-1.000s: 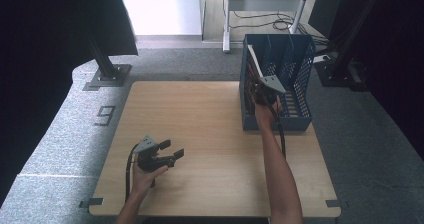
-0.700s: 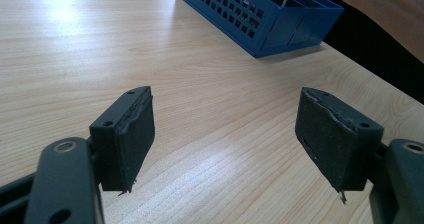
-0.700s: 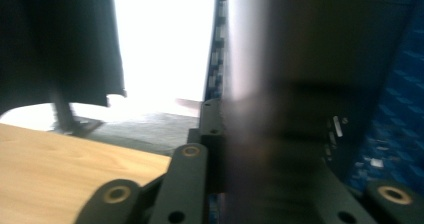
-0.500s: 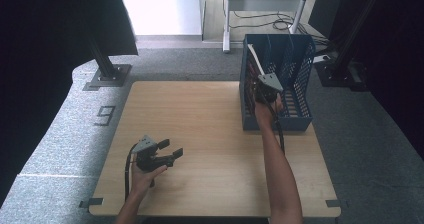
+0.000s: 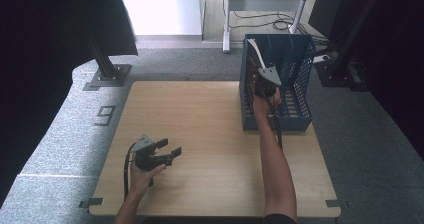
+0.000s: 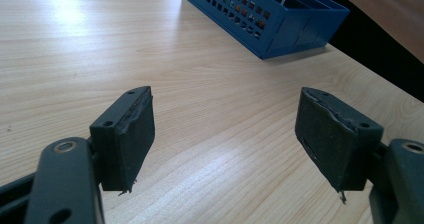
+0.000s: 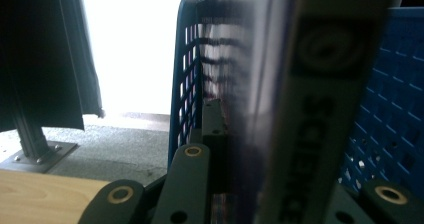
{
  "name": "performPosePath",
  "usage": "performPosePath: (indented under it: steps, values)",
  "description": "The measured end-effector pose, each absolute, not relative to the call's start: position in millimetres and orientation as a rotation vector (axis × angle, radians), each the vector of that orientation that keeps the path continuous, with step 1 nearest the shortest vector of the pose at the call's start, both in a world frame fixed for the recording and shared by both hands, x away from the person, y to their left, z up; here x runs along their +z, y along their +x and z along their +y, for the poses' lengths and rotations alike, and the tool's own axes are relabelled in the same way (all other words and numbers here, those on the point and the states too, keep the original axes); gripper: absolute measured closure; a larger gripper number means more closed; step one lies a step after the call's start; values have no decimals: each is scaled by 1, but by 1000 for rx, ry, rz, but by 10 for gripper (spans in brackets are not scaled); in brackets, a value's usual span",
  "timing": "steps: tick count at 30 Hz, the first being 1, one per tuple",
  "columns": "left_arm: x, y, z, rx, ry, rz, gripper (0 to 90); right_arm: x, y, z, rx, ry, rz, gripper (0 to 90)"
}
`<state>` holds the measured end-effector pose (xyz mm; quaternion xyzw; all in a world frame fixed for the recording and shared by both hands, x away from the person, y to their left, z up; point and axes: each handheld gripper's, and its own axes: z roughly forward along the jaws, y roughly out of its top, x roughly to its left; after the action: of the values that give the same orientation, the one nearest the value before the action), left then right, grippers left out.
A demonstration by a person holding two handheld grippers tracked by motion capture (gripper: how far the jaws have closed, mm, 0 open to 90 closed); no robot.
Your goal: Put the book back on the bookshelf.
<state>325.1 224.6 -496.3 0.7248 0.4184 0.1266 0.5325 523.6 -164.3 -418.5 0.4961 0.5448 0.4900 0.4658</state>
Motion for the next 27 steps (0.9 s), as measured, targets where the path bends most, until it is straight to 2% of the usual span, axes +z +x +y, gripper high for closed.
performPosePath:
  steps: [10, 16, 17, 27]
  values:
    - [-495, 326, 231, 311, 1712, 1013, 236, -431, 535, -149, 1187, 1167, 1358, 809]
    - [-494, 324, 230, 315, 1712, 1003, 238, -427, 529, -144, 1207, 1121, 1405, 754]
    - [-493, 323, 228, 315, 1712, 999, 238, -423, 527, -144, 1234, 1110, 1427, 714]
    - [-488, 319, 225, 314, 1720, 974, 238, -420, 515, -146, 1252, 1081, 1480, 586]
